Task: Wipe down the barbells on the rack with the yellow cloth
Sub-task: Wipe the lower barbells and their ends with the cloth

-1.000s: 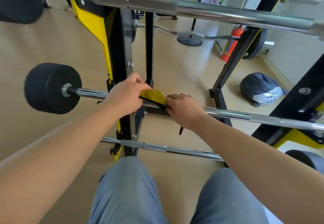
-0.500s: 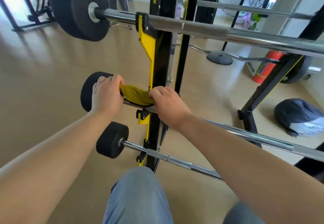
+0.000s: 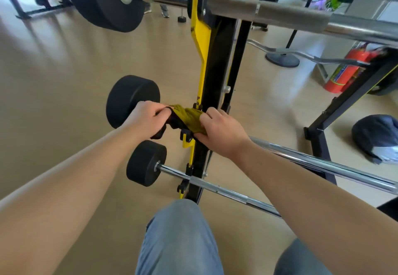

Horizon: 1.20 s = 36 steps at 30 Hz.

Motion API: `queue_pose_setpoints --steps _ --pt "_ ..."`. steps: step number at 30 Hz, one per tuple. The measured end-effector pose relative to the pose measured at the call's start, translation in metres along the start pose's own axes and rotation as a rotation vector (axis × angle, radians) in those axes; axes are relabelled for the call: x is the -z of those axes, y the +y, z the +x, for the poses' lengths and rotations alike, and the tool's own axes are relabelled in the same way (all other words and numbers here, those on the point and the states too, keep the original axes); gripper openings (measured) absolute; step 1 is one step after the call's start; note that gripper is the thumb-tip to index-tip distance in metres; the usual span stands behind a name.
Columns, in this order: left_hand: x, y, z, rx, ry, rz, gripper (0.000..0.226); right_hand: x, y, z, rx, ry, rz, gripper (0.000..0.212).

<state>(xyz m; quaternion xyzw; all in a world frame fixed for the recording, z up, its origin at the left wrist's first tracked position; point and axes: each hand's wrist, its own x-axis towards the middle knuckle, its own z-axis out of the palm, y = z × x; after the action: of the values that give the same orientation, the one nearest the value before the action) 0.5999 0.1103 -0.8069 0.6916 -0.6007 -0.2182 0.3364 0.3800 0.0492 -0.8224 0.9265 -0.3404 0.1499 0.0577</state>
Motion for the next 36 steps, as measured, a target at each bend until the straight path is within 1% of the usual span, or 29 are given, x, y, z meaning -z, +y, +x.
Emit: queue_pose_setpoints --steps 2,3,4,5,6,7,9,11,12,14,15,16,17,20,21,22,23,24,25,26,27,28,29,30,31,33,34,35,36 --pt "0.009 0.004 0.009 0.134 -0.114 -0.171 0.046 -0.010 0.002 0.002 -0.014 -0.024 0.046 0.031" --pt "0.012 0.006 0.014 0.148 -0.182 -0.204 0.047 -0.016 0.003 0.002 0.001 -0.042 0.025 0.032" --pt "0.013 0.006 0.019 0.117 -0.222 -0.135 0.039 -0.020 0.004 0.003 0.020 -0.052 -0.011 0.031" --pt "0.012 0.007 0.023 0.043 -0.250 0.034 0.029 -0.023 0.006 0.004 0.032 -0.052 -0.039 0.031" --pt "0.008 0.007 0.027 -0.041 -0.284 0.241 0.036 -0.025 0.007 0.004 0.031 -0.050 -0.049 0.032" --pt "0.002 0.007 0.029 -0.133 -0.320 0.423 0.052 -0.025 0.007 0.004 0.025 -0.047 -0.044 0.033" --pt "-0.012 0.004 0.034 -0.267 -0.348 0.702 0.074 -0.024 0.008 0.005 0.023 -0.045 -0.030 0.036" --pt "-0.025 -0.004 0.040 -0.349 -0.298 0.855 0.077 -0.024 0.008 0.005 0.022 -0.056 -0.022 0.036" --pt "-0.029 -0.007 0.044 -0.370 -0.248 0.891 0.072 -0.023 0.007 0.005 0.021 -0.064 -0.025 0.037" --pt "-0.038 -0.008 0.047 -0.384 -0.134 0.905 0.049 -0.024 0.006 0.005 0.016 -0.070 -0.039 0.037" --pt "-0.041 -0.005 0.047 -0.378 -0.102 0.910 0.036 -0.025 0.007 0.005 0.014 -0.069 -0.043 0.038" --pt "-0.041 0.001 0.049 -0.358 -0.113 0.932 0.026 -0.024 0.007 0.005 0.014 -0.069 -0.039 0.038" --pt "-0.038 0.007 0.053 -0.327 -0.174 0.947 0.021 -0.024 0.008 0.006 0.012 -0.069 -0.028 0.037" --pt "-0.026 0.027 0.068 -0.181 -0.506 0.875 0.007 -0.022 0.008 0.005 0.007 -0.076 0.027 0.039" --pt "-0.024 0.032 0.073 -0.119 -0.591 0.848 0.006 -0.022 0.009 0.005 0.006 -0.079 0.042 0.040" --pt "-0.025 0.035 0.076 -0.078 -0.635 0.828 0.006 -0.022 0.010 0.005 0.008 -0.078 0.058 0.040" --pt "-0.027 0.035 0.076 -0.067 -0.635 0.815 0.007 -0.021 0.011 0.005 0.009 -0.075 0.076 0.040" --pt "-0.027 0.032 0.070 -0.086 -0.587 0.805 0.009 -0.020 0.010 0.005 0.009 -0.073 0.095 0.041" --pt "-0.027 0.022 0.062 -0.146 -0.475 0.806 0.012 -0.020 0.010 0.005 0.011 -0.071 0.112 0.040" --pt "-0.027 0.006 0.053 -0.234 -0.313 0.805 0.019 -0.020 0.010 0.005 0.016 -0.068 0.123 0.040" --pt "-0.027 -0.013 0.043 -0.316 -0.152 0.810 0.030 -0.021 0.010 0.005 0.023 -0.065 0.126 0.039" --pt "-0.027 -0.031 0.035 -0.359 -0.031 0.824 0.044 -0.022 0.010 0.005 0.027 -0.064 0.125 0.038" --pt "-0.028 -0.043 0.030 -0.367 0.054 0.836 0.053 -0.022 0.011 0.005 0.026 -0.062 0.125 0.037" --pt "-0.032 -0.049 0.031 -0.347 0.103 0.844 0.056 -0.023 0.012 0.004 0.020 -0.055 0.128 0.037" --pt "-0.039 -0.048 0.033 -0.302 0.130 0.850 0.052 -0.023 0.012 0.004 0.016 -0.050 0.135 0.037" --pt "-0.049 -0.032 0.041 -0.194 0.166 0.854 0.028 -0.023 0.012 0.004 0.015 -0.044 0.157 0.037" --pt "-0.049 -0.021 0.045 -0.171 0.149 0.872 0.015 -0.022 0.012 0.004 0.013 -0.042 0.168 0.037" --pt "-0.046 -0.014 0.047 -0.170 0.087 0.901 0.007 -0.021 0.013 0.005 0.012 -0.039 0.179 0.037" --pt "-0.041 -0.009 0.051 -0.160 -0.012 0.922 0.004 -0.020 0.013 0.005 0.016 -0.037 0.189 0.037"
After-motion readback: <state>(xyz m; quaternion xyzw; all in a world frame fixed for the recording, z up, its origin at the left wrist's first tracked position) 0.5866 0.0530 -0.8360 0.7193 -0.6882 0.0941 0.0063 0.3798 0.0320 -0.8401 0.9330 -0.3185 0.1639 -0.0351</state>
